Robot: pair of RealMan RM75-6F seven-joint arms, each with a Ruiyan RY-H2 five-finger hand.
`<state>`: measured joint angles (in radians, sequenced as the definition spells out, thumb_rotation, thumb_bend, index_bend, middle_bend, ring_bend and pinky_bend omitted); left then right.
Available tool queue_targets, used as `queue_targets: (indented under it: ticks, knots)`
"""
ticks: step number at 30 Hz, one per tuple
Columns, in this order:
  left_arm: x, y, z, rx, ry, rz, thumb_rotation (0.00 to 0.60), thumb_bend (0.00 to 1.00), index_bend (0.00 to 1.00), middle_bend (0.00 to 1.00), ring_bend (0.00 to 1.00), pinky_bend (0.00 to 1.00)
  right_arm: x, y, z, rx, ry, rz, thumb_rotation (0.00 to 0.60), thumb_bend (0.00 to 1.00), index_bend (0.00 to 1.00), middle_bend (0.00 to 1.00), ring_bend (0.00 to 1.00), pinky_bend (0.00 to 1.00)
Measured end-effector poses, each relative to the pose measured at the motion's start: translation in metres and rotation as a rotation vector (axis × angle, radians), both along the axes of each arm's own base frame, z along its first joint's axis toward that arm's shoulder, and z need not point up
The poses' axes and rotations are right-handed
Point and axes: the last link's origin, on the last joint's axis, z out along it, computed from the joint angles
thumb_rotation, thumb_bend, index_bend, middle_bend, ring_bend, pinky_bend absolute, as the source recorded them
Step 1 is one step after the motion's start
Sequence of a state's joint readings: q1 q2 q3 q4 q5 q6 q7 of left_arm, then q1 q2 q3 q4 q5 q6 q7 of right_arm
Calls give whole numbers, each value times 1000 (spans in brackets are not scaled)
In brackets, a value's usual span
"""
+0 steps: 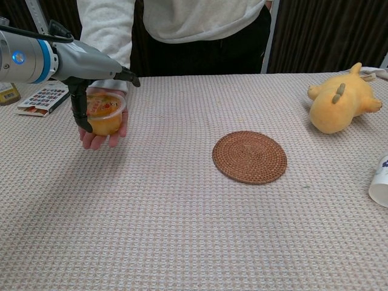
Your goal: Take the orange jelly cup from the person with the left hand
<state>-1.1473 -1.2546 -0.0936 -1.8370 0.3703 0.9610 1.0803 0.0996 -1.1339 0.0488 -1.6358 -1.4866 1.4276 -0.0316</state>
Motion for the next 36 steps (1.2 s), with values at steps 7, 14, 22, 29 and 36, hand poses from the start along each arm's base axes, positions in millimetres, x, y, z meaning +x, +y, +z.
queue_targets:
  ticks: [7, 14, 22, 29, 36]
  knots:
    - [2, -3, -1, -3, -41, 7, 600, 238, 352, 316, 282, 372, 0, 1, 1, -2, 2, 1, 600, 139, 47, 0, 0, 0]
    - [2, -5, -5, 7, -74, -4, 600, 488, 556, 495, 431, 486, 0, 1, 1, -6, 3, -1, 600, 140, 48, 0, 0, 0]
    - [8, -5, -1, 43, -128, -60, 600, 608, 675, 591, 508, 544, -1, 2, 2, -12, 4, -4, 600, 139, 48, 0, 0, 0]
    - [21, -12, 16, 67, -192, -124, 600, 626, 684, 596, 512, 545, -1, 2, 3, -15, 4, -8, 600, 139, 48, 0, 0, 0]
    - [24, -29, 41, 81, -234, -160, 600, 627, 687, 600, 514, 545, -2, 3, 4, -17, 2, -10, 600, 140, 48, 0, 0, 0]
